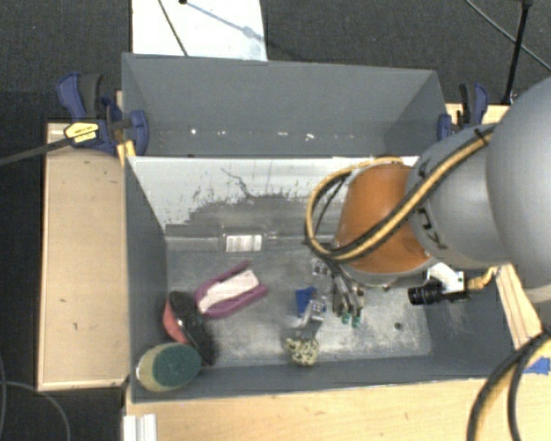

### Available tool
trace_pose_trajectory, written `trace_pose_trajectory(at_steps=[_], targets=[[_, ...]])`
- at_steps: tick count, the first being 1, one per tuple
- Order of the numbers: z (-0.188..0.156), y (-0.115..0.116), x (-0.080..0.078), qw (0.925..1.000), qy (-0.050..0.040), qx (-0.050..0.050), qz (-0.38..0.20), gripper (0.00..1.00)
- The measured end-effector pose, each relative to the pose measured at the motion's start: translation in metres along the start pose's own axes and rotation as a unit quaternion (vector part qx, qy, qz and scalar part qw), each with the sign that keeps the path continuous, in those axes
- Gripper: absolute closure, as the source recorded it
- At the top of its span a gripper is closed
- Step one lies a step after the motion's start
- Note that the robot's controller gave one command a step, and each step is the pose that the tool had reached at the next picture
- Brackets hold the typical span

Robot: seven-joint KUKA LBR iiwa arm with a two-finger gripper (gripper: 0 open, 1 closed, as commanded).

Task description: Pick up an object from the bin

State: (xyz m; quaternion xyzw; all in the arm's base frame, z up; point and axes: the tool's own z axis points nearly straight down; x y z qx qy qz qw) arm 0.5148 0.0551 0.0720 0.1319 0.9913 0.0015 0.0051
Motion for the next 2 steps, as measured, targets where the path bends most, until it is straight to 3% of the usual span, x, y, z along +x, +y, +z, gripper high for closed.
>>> trace_pose_trajectory(at_steps=[1,2], targets=[[0.001,0.0,0.001,1.0,0.0029,0.001,-0.001,1.0],[-0.131,-0.008,0.026,0.9999,0.001,0.001,0.015,1.0]])
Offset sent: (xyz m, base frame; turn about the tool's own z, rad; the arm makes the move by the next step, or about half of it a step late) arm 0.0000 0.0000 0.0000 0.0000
